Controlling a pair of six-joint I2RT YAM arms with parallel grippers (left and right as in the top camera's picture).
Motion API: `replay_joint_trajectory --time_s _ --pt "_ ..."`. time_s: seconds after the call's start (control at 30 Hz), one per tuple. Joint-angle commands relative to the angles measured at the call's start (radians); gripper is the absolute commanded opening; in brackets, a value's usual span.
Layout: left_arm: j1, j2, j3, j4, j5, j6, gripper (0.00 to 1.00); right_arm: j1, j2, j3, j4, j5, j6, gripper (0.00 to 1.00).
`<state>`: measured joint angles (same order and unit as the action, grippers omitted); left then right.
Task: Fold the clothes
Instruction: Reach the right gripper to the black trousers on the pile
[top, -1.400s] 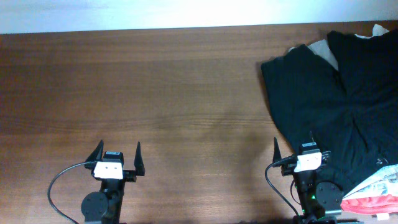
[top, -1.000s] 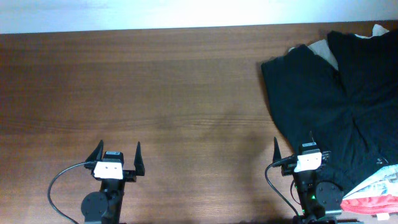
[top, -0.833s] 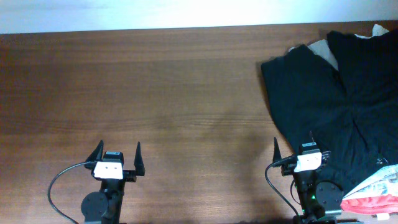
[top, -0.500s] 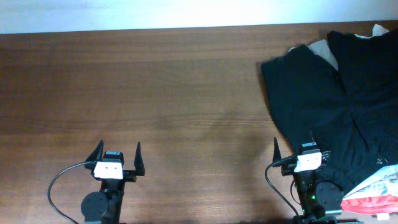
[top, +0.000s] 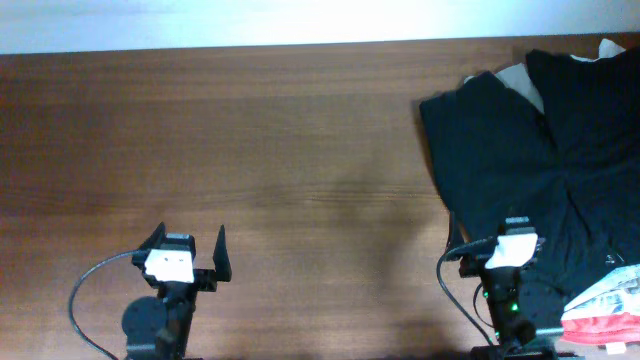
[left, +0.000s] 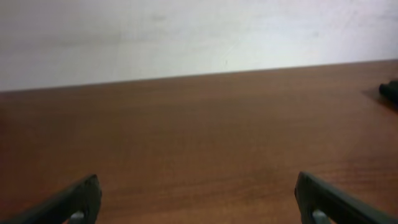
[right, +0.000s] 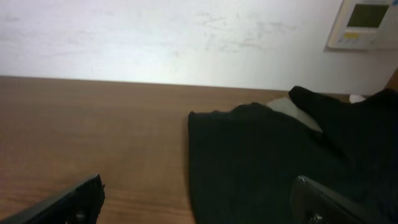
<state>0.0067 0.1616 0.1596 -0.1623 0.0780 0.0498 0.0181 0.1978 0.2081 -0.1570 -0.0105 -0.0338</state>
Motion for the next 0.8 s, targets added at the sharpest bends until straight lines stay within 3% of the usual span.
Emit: replay_joint_trajectory --time_s 0.0,0.1,0.2,0.27,0.43,0.5,0.53,0.57,0.6,0.67,0.7,0.77 --pt "-0.004 0.232 0.18 -0.038 0.011 -0.012 0.99 -0.006 0.228 0.186 -0.054 0.023 0.017 0.99" --pt "-0.004 0.526 0.383 -0.108 0.011 -0.012 0.99 -0.006 0.628 0.485 -0.234 0.023 0.016 0.98" --pt "-0.004 0.815 0.618 -0.287 0.011 -0.012 0.99 -0.006 1.03 0.814 -0.447 0.023 0.016 0.99" --pt "-0.004 0.954 0.714 -0.367 0.013 -0.013 0.99 -0.006 1.229 0.939 -0.455 0.02 0.012 0.99" --pt "-0.004 1.105 0.727 -0.37 0.012 -0.013 0.99 -0.004 1.648 0.949 -0.286 0.023 0.013 0.79" --pt "-0.004 1.105 0.727 -0.37 0.012 -0.013 0.99 -0.004 1.705 0.949 -0.242 0.023 0.013 0.72" --pt "-0.004 1.105 0.727 -0.37 0.012 -0.012 0.99 -0.003 1.72 0.949 -0.225 0.029 0.013 0.62" --pt "-0.004 1.105 0.727 -0.37 0.012 -0.013 0.99 -0.003 1.722 0.949 -0.22 0.042 0.014 0.46" --pt "-0.004 1.105 0.727 -0.37 0.012 -0.013 0.99 -0.003 1.722 0.949 -0.22 0.05 0.016 0.38" --pt "-0.004 1.105 0.727 -0.37 0.012 -0.013 0.99 -0.003 1.722 0.948 -0.22 0.05 0.017 0.36" --pt "-0.004 1.105 0.727 -0.37 0.012 -0.013 0.99 -0.003 1.722 0.945 -0.221 0.05 0.016 0.29" --pt "-0.004 1.105 0.727 -0.37 0.012 -0.013 0.99 -0.003 1.723 0.936 -0.22 0.05 0.016 0.3"
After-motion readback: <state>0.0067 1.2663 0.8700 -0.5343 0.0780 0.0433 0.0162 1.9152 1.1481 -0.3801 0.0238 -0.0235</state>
